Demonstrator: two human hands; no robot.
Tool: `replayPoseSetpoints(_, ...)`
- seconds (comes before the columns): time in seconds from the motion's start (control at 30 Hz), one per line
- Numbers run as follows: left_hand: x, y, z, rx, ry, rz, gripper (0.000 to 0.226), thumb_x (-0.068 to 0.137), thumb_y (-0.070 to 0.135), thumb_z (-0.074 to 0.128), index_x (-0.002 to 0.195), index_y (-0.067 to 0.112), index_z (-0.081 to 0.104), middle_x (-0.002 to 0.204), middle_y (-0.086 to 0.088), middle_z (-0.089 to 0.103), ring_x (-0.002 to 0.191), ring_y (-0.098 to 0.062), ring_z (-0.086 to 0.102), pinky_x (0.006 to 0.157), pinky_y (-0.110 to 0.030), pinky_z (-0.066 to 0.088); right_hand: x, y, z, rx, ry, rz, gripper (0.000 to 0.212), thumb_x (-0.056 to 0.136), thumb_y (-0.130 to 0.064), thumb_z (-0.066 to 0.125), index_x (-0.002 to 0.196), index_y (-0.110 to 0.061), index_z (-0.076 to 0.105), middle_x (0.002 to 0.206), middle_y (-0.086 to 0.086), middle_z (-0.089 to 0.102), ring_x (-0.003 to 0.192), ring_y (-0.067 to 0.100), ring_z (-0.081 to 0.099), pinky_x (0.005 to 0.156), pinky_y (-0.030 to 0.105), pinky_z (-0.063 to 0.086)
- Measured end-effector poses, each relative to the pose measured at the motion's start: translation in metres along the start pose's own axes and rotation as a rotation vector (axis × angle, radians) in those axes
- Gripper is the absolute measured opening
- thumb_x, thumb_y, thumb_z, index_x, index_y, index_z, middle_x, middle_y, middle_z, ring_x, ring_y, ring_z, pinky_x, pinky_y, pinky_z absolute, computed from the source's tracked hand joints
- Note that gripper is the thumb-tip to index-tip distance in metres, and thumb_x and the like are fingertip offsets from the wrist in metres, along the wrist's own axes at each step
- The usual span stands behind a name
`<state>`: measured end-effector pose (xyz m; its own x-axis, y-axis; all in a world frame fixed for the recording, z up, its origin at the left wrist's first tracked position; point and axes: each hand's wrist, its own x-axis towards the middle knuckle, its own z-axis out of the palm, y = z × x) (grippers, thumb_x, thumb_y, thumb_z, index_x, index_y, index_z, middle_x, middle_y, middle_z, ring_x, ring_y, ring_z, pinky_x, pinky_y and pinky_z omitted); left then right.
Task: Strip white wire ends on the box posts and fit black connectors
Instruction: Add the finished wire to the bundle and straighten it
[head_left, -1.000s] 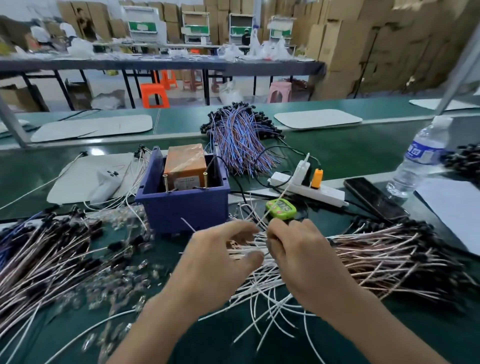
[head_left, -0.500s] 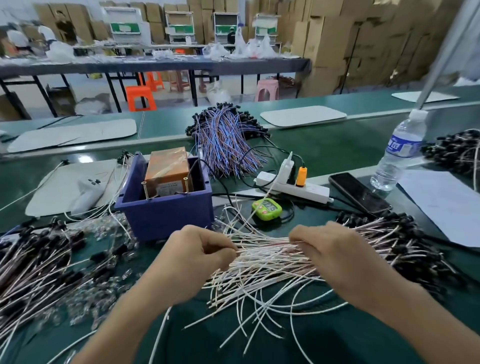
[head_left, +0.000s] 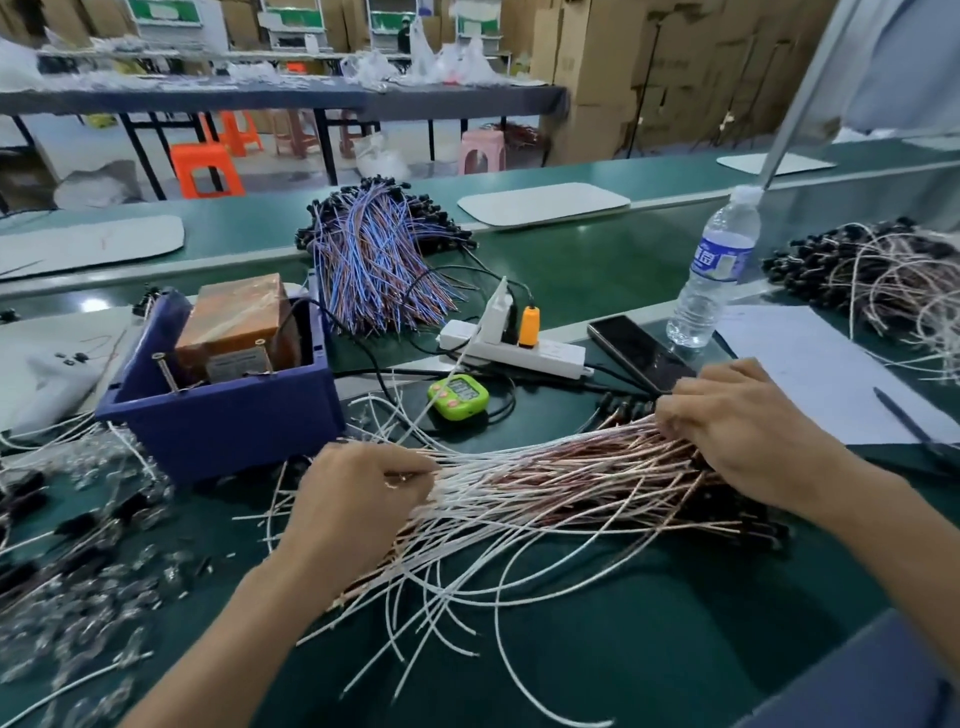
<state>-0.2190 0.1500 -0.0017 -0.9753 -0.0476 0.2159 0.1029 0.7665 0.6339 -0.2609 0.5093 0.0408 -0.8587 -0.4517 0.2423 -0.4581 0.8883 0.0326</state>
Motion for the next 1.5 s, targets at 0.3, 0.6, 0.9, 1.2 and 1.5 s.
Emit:
replayPoseSetpoints(0.3, -0.010, -0.009, 0.006, -0.069, -0.038, -0.027, 0.018, 0.081, 0.023, 0.087, 0.084, 0.040, 0.083, 0.082, 0.032, 0.071, 0.087, 0.014, 0.065, 0.079, -0.003, 0.044, 0.006, -0.015, 0.000, 0.216, -0.063, 0.120, 0.045, 0.078, -0.017, 0.081, 0.114, -0.042, 0.071, 0.125, -0.025, 0.060, 0.128, 0.004, 0.046, 0.116, 0.033, 0.023)
replayPoseSetpoints(0.6, -0.024, -0.025, -0.032, -0.152, 0.090, -0.082, 0.019, 0.082, 0.025, 0.085, 0.083, 0.043, 0.081, 0.082, 0.037, 0.071, 0.085, 0.014, 0.066, 0.073, -0.002, 0.045, 0.044, -0.138, 0.025, 0.548, -0.039, 0.090, 0.028, 0.089, -0.014, 0.071, 0.106, -0.036, 0.076, 0.120, -0.007, 0.069, 0.110, 0.008, 0.059, 0.100, 0.021, 0.038)
replayPoseSetpoints(0.9, -0.061, -0.087, -0.114, 0.145, 0.251, -0.327, 0.017, 0.081, 0.025, 0.078, 0.082, 0.042, 0.081, 0.073, 0.019, 0.075, 0.055, 0.002, 0.059, 0.056, -0.010, 0.038, 0.124, -0.314, 0.029, 0.701, -0.190, -0.260, 0.033, 0.089, -0.008, 0.058, 0.104, -0.029, 0.078, 0.102, -0.007, 0.078, 0.098, 0.017, 0.070, 0.090, 0.034, 0.057)
replayPoseSetpoints(1.2, -0.105, -0.170, -0.174, 0.614, 0.403, -0.487, 0.027, 0.086, 0.026, 0.072, 0.112, 0.025, 0.077, 0.119, 0.004, 0.072, 0.117, -0.023, 0.060, 0.110, -0.041, 0.040, 0.176, -0.449, 0.043, 0.531, -0.353, -0.442, 0.073, 0.084, 0.011, 0.049, 0.144, -0.029, 0.056, 0.127, 0.006, 0.069, 0.109, 0.026, 0.065, 0.077, 0.032, 0.048)
replayPoseSetpoints(1.5, -0.132, -0.219, -0.181, 0.359, 0.367, -0.514, 0.046, 0.087, 0.036, 0.077, 0.130, 0.028, 0.067, 0.138, 0.009, 0.060, 0.128, -0.017, 0.053, 0.114, -0.034, 0.038, 0.192, -0.501, 0.062, 0.423, -0.348, -0.535, 0.033, 0.084, 0.000, 0.058, 0.107, -0.021, 0.070, 0.103, 0.003, 0.069, 0.098, 0.025, 0.065, 0.086, 0.036, 0.053)
